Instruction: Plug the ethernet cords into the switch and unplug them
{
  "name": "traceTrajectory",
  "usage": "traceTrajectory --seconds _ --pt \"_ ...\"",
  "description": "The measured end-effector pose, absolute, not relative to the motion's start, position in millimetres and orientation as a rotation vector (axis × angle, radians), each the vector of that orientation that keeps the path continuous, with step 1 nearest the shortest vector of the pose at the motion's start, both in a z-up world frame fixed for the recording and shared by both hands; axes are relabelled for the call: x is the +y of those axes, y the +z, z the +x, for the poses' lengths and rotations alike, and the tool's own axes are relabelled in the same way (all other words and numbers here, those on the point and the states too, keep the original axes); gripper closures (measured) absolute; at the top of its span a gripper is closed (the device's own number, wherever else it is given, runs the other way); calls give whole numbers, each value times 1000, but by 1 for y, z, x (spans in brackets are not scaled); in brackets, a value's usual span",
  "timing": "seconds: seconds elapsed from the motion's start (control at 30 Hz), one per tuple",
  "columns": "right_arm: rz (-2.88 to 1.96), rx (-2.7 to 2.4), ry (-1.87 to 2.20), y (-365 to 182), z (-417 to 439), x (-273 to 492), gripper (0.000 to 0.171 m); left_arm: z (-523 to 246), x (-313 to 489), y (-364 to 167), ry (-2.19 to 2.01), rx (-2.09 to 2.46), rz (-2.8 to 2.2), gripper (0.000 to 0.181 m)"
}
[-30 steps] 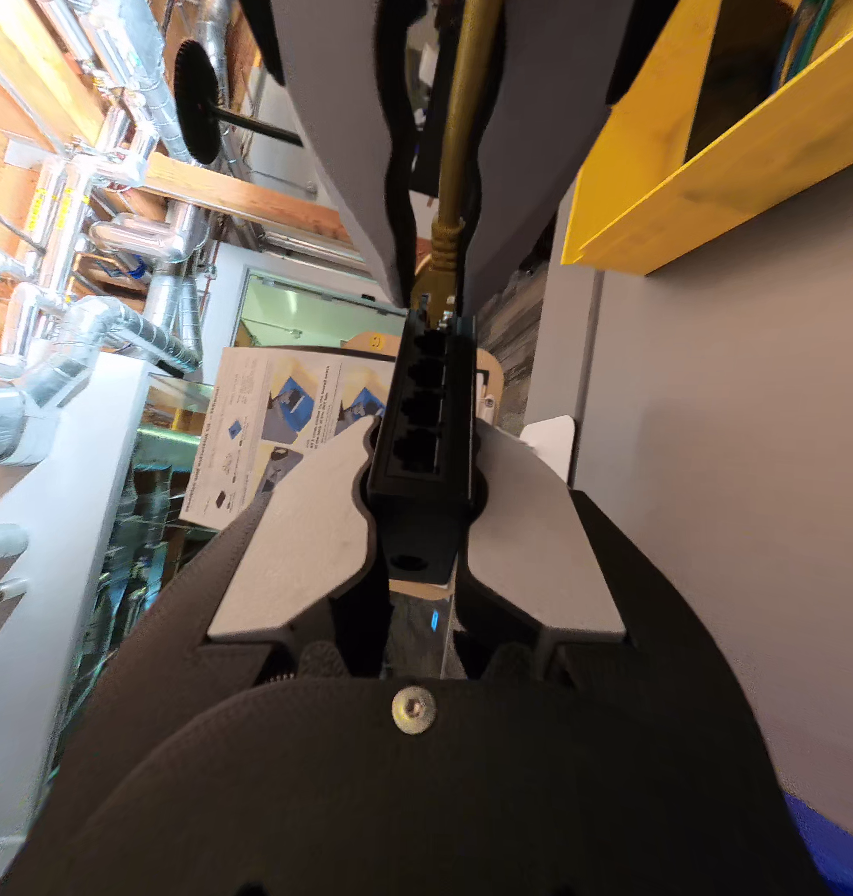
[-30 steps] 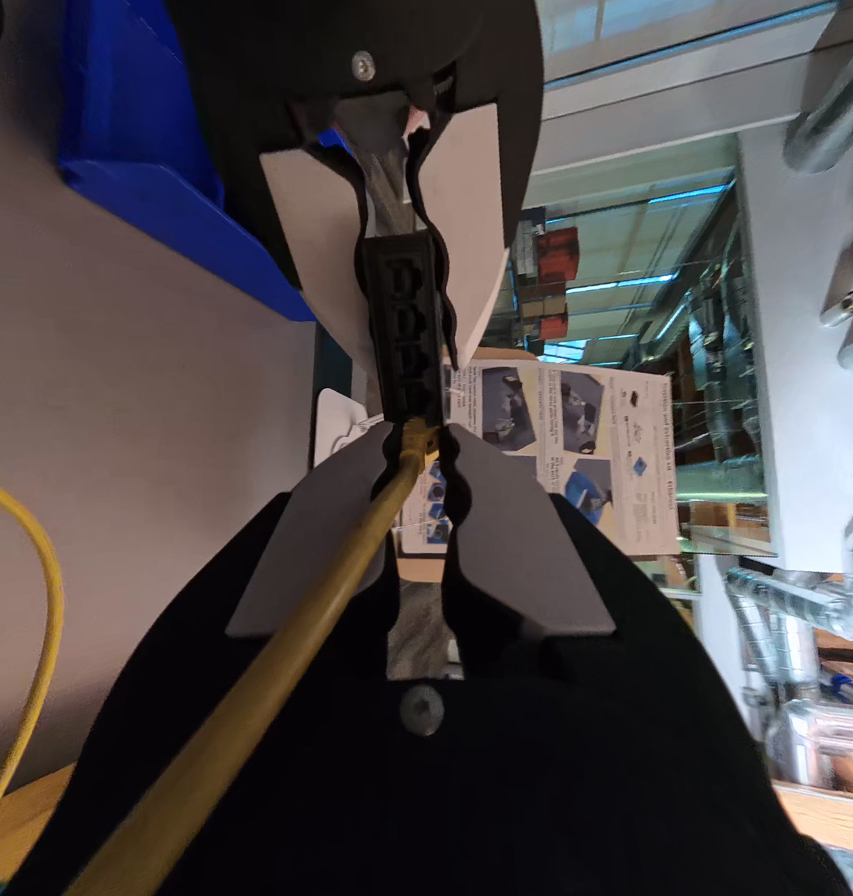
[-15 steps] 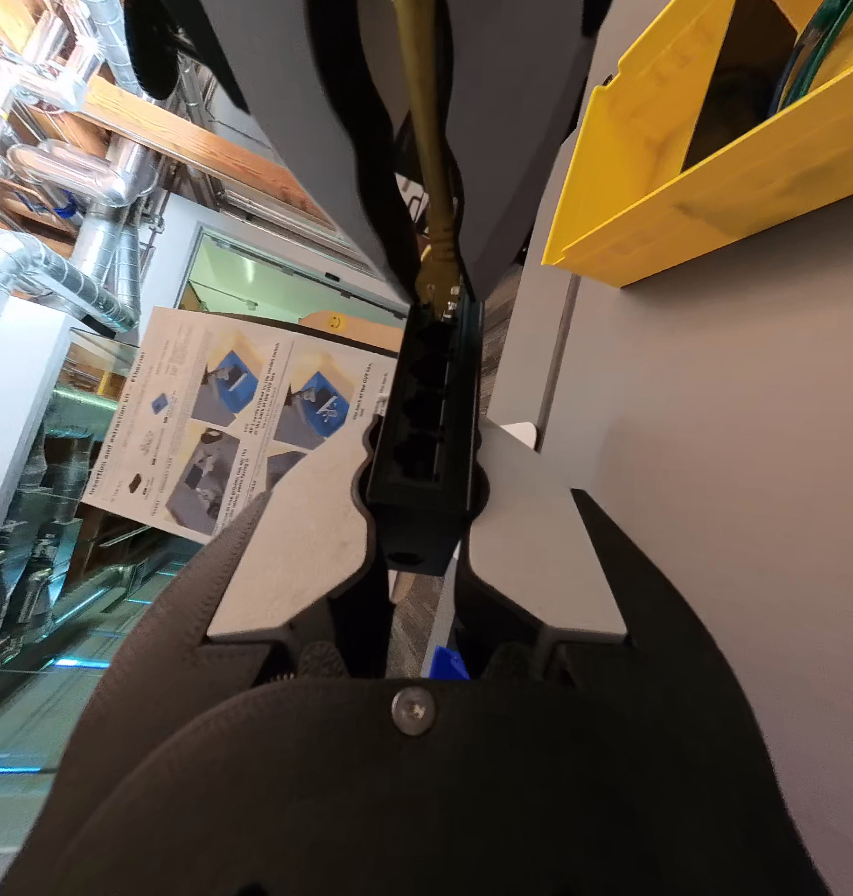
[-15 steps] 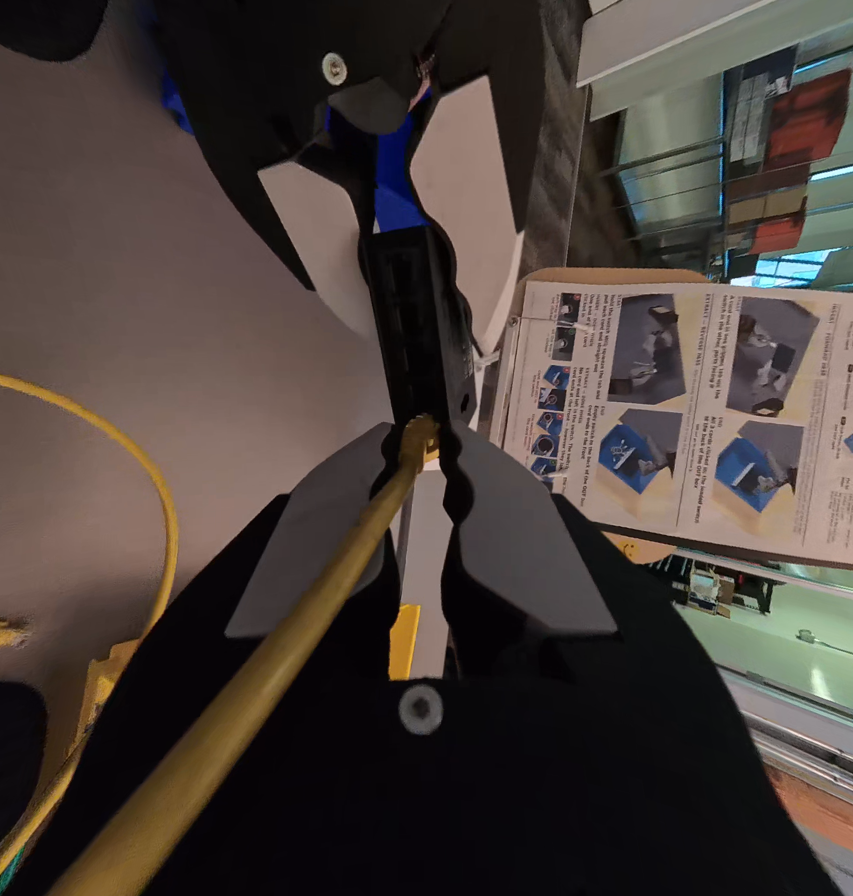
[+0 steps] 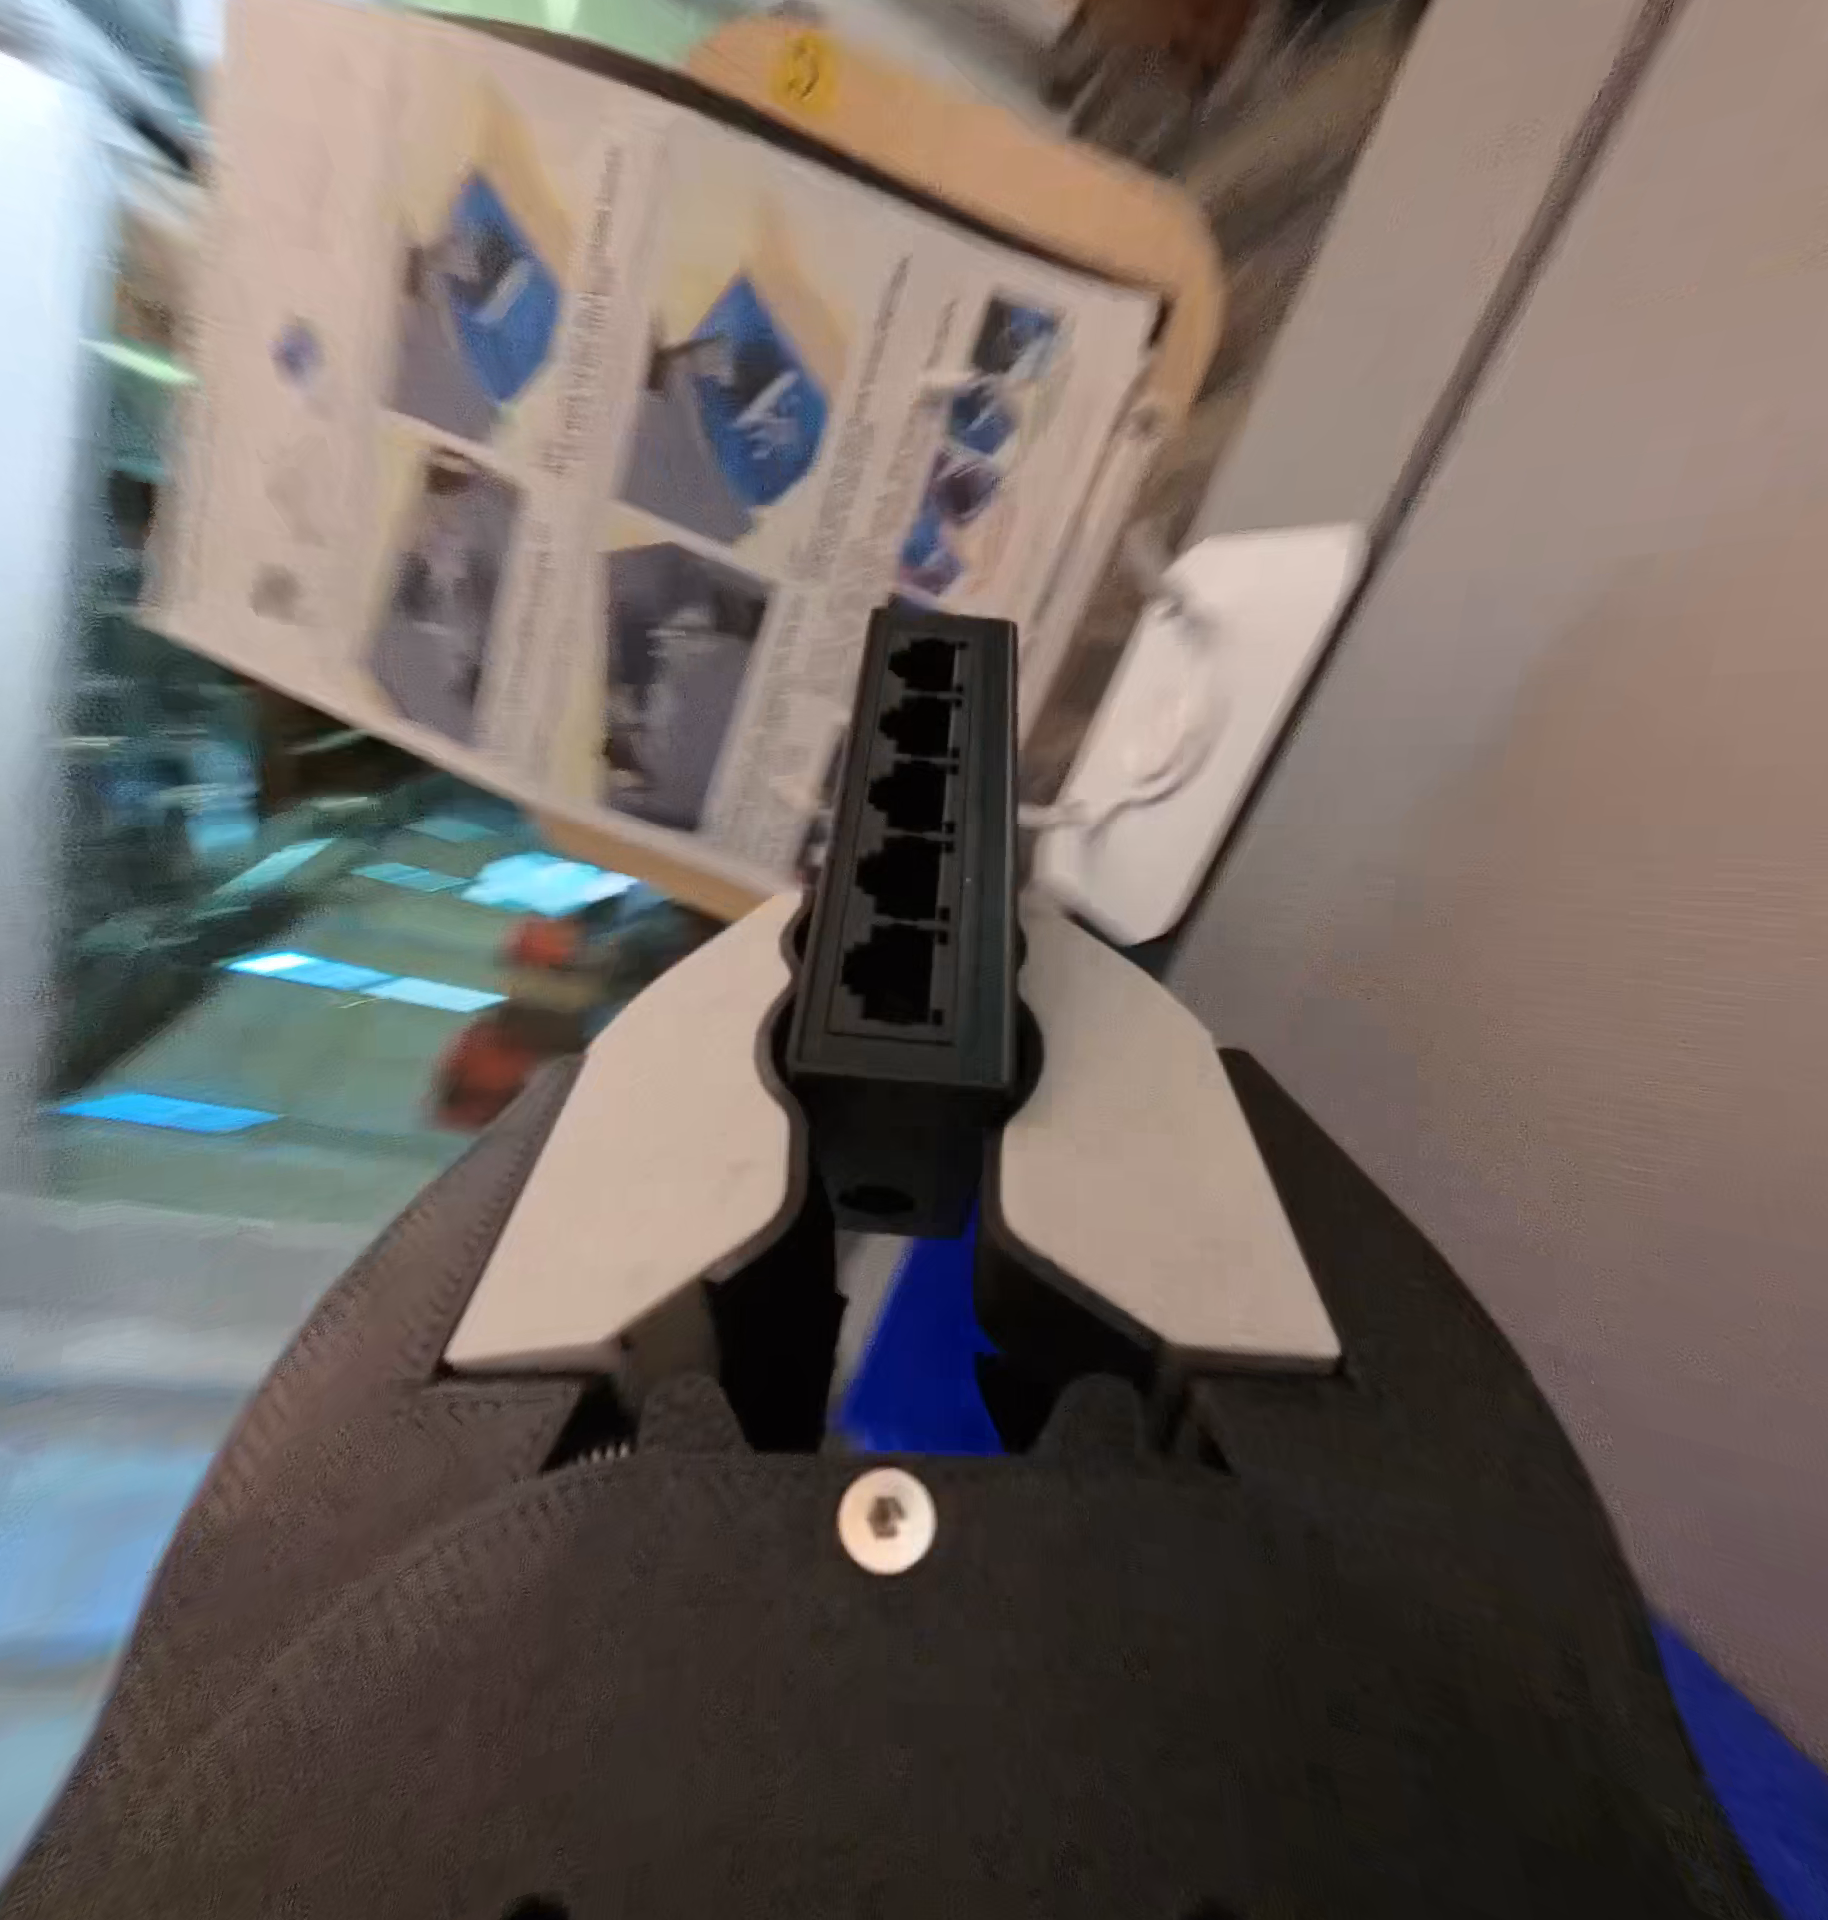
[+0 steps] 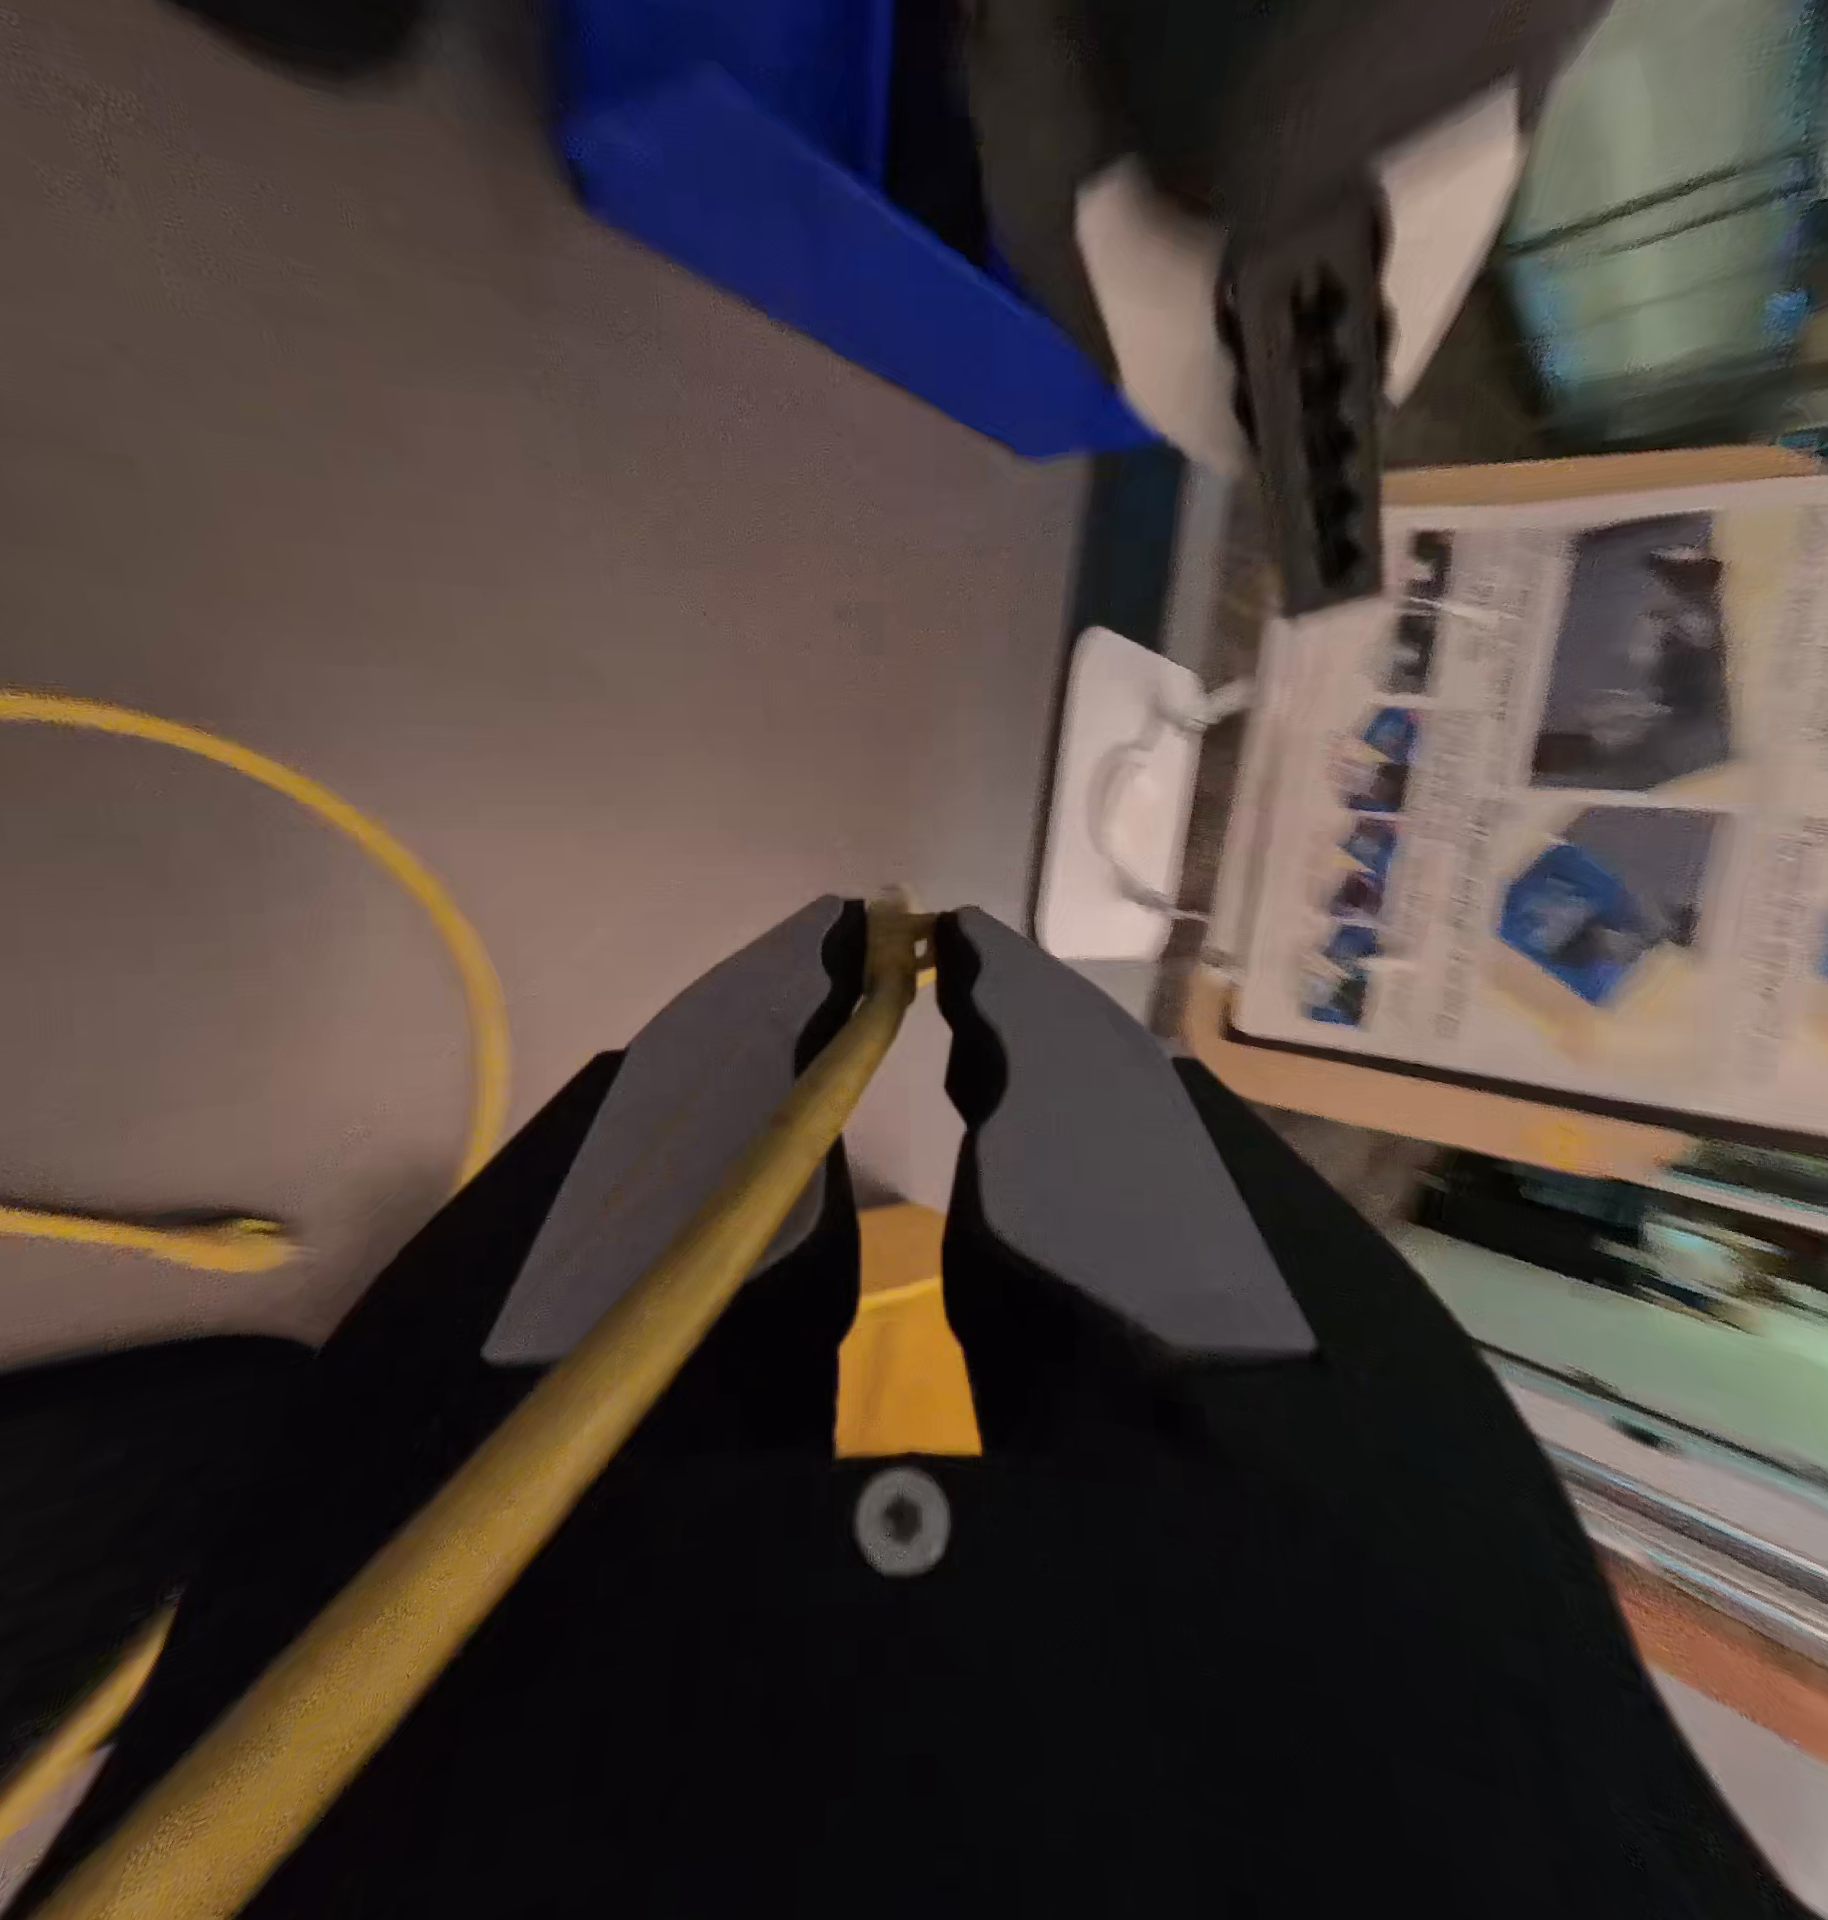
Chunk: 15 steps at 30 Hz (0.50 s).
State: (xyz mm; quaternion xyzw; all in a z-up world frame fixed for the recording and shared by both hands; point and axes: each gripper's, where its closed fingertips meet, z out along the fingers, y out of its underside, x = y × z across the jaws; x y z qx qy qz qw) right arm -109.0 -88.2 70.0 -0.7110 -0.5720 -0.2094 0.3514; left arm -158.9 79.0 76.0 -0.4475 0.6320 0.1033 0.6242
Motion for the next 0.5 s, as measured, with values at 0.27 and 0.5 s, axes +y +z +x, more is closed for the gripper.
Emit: traceTrajectory --seconds 0.27,0.5 --pt "-1971 -931 -806 50 -29 -59 156 -174 40 121 -93 1363 -978 151" --pt "-2381 -1010 -585 -75 -78 -62 149 -194 38 136 -36 1331 -978 151"
